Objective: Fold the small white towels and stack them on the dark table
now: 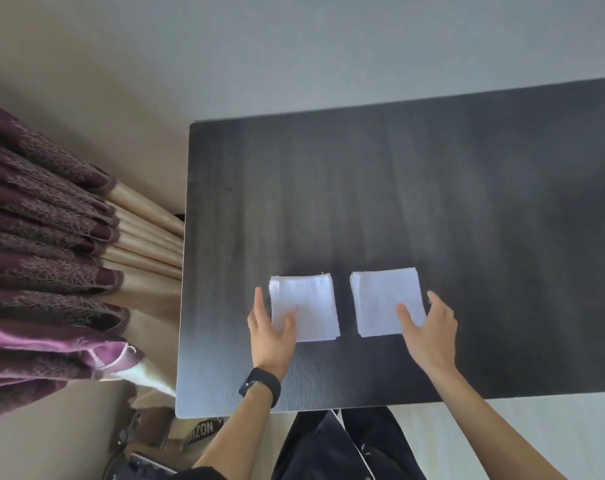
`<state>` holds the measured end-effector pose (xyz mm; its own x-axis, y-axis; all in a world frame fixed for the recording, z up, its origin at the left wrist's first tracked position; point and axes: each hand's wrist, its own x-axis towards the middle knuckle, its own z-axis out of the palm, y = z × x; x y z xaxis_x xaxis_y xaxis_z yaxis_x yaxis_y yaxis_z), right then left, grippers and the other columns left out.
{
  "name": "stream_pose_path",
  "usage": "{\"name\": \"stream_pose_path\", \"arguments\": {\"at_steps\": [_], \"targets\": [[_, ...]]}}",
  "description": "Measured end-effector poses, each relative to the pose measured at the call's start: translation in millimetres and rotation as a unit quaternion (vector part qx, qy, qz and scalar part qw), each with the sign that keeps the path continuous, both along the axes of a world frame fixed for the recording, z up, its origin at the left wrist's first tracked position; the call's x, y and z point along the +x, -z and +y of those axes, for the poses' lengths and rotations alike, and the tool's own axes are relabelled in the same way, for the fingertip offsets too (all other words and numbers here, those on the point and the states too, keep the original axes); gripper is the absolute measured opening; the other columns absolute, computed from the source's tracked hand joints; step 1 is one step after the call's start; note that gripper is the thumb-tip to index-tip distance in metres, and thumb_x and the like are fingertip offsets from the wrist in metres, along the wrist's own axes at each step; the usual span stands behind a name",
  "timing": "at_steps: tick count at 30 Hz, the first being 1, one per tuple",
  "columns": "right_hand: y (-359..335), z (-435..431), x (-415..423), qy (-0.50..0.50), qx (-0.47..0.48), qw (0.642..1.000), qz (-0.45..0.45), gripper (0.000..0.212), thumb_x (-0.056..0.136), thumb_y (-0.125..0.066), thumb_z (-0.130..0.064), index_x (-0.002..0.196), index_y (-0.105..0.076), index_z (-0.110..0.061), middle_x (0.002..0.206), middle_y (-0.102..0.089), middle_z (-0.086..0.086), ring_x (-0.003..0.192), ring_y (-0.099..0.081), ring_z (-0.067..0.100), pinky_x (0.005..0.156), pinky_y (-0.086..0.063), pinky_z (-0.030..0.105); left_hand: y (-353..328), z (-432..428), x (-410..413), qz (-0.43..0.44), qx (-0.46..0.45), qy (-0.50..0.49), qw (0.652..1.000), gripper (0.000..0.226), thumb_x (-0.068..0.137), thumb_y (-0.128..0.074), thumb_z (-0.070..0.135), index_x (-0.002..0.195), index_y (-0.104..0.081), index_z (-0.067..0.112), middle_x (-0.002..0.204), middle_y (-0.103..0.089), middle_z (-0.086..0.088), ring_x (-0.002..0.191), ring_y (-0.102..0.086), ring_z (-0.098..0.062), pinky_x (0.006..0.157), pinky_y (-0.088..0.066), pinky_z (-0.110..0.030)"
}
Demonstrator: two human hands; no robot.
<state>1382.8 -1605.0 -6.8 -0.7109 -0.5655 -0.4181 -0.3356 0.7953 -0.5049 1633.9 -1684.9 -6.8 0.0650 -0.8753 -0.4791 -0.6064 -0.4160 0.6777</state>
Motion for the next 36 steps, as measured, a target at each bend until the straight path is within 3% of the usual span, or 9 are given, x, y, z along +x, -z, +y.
{"name": "stream_pose_path", "arguments": {"at_steps": [3,6,14,19,23,26,28,31,36], "targets": [[11.9,3.7,-4.7,-0.011,0.017,0.998,-0.067,0.056,0.089,-0.061,-0.053,0.131,-0.051,-0.018,0.126,-0.059,0.003,0.114,-0.058,0.026,0.094,-0.053,0.046,1.8,0.3,-6.8,0.026,0.055,-0.081,0.995,0.056,0.094,-0.057,0.044,0.145,-0.041,0.027,0.134,-0.052,-0.001,0.122,-0.054,-0.023,0.095,-0.049,-0.038],[19.9,2.6,0.5,-0.034,0.003,0.997,-0.076,0.048,0.086,-0.058,-0.058,0.12,-0.057,-0.025,0.114,-0.064,-0.004,0.102,-0.061,0.018,0.087,-0.057,0.043,-1.6,-2.0,-11.7,0.01,0.05,-0.047,0.998,0.042,0.094,-0.057,0.04,0.133,-0.053,0.028,0.116,-0.056,0.001,0.107,-0.056,-0.021,0.086,-0.047,-0.034],[32.2,0.2,20.1,-0.053,-0.008,0.996,-0.077,0.05,0.077,-0.049,-0.064,0.116,-0.056,-0.032,0.11,-0.063,-0.006,0.097,-0.061,0.015,0.079,-0.06,0.04,-4.0,-3.6,-18.4,0.005,0.048,-0.025,0.999,0.041,0.096,-0.057,0.038,0.134,-0.051,0.025,0.116,-0.055,-0.001,0.102,-0.055,-0.018,0.08,-0.042,-0.03],[16.4,6.0,22.2,-0.047,-0.004,0.996,-0.074,0.062,0.083,-0.054,-0.063,0.133,-0.047,-0.026,0.13,-0.057,0.0,0.115,-0.056,0.022,0.094,-0.055,0.046,-6.3,6.2,-13.7,0.006,0.035,-0.014,0.999,0.068,0.095,-0.055,0.047,0.152,-0.024,0.029,0.148,-0.041,-0.003,0.125,-0.051,-0.023,0.088,-0.046,-0.031],[4.5,25.9,26.4,-0.132,-0.034,0.99,0.035,0.081,0.088,-0.063,-0.052,0.153,-0.025,-0.025,0.159,-0.026,0.003,0.14,-0.035,0.026,0.108,-0.04,0.043,-4.2,26.4,3.8,-0.115,-0.128,0.147,0.974,0.082,0.091,-0.057,0.056,0.156,-0.013,0.032,0.164,0.0,0.0,0.147,-0.022,-0.032,0.103,-0.042,-0.041],[12.9,40.8,26.1,-0.262,-0.061,0.958,0.102,0.088,0.084,-0.068,-0.052,0.156,-0.021,-0.031,0.165,-0.01,0.002,0.141,-0.033,0.028,0.104,-0.045,0.042,11.1,33.1,16.2,-0.233,-0.217,0.34,0.885,0.092,0.081,-0.07,0.053,0.155,-0.02,0.034,0.163,-0.013,-0.01,0.148,-0.015,-0.039,0.111,-0.026,-0.058],[21.9,44.1,26.5,-0.318,-0.072,0.939,0.112,0.085,0.084,-0.067,-0.049,0.155,-0.024,-0.031,0.166,-0.008,0.003,0.141,-0.036,0.032,0.099,-0.05,0.043,17.3,32.2,15.2,-0.258,-0.208,0.398,0.855,0.098,0.077,-0.077,0.047,0.155,-0.019,0.036,0.162,-0.019,-0.007,0.145,-0.021,-0.044,0.107,-0.032,-0.063],[35.5,41.8,26.0,-0.35,-0.081,0.924,0.133,0.072,0.087,-0.06,-0.042,0.152,-0.036,-0.026,0.164,-0.016,0.007,0.136,-0.043,0.038,0.088,-0.058,0.044,28.0,27.2,14.2,-0.235,-0.186,0.415,0.859,0.106,0.075,-0.083,0.024,0.156,-0.016,0.037,0.164,-0.017,0.0,0.136,-0.038,-0.048,0.097,-0.048,-0.061],[49.7,30.8,22.5,-0.354,-0.085,0.919,0.154,0.068,0.085,-0.066,-0.019,0.149,-0.043,-0.024,0.162,-0.023,0.009,0.129,-0.043,0.038,0.072,-0.061,0.041,38.5,18.9,13.7,-0.239,-0.175,0.392,0.871,0.116,0.065,-0.071,-0.015,0.152,-0.023,0.045,0.164,-0.012,0.013,0.131,-0.042,-0.037,0.069,-0.062,-0.037]]}}
